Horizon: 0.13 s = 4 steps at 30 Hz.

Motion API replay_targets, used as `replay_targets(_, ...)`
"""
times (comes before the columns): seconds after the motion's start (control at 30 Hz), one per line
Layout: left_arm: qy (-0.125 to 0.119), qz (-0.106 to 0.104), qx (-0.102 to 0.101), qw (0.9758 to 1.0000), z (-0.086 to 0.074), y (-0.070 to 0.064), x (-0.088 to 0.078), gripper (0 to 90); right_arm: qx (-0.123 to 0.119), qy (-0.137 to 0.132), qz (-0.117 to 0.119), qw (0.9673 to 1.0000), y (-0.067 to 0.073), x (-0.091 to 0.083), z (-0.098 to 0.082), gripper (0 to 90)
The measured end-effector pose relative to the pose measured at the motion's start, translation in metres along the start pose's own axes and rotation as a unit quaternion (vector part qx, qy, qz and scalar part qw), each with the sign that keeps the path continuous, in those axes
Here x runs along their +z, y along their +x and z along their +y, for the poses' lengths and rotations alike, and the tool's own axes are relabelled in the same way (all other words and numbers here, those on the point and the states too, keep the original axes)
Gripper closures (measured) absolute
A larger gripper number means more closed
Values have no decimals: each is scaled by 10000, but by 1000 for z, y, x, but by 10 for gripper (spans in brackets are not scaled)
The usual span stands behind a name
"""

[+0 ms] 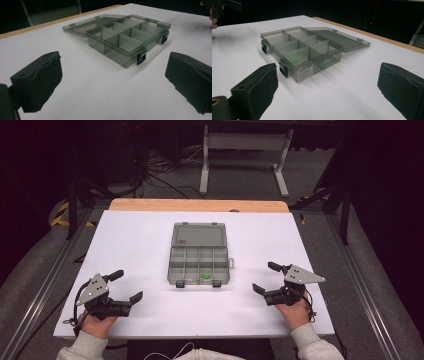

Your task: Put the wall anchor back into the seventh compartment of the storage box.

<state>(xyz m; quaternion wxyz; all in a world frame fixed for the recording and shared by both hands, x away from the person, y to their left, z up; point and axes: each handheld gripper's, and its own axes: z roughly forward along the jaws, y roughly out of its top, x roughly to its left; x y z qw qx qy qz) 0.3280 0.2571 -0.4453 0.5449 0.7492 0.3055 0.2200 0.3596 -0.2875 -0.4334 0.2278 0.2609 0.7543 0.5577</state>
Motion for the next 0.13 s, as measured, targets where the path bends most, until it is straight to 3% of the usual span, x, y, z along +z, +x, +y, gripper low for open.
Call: replay_targets(0.13,-86,-9,-100,9999,-2,2,1,16,4,-44,-32,10000,0,-1,-1,32)
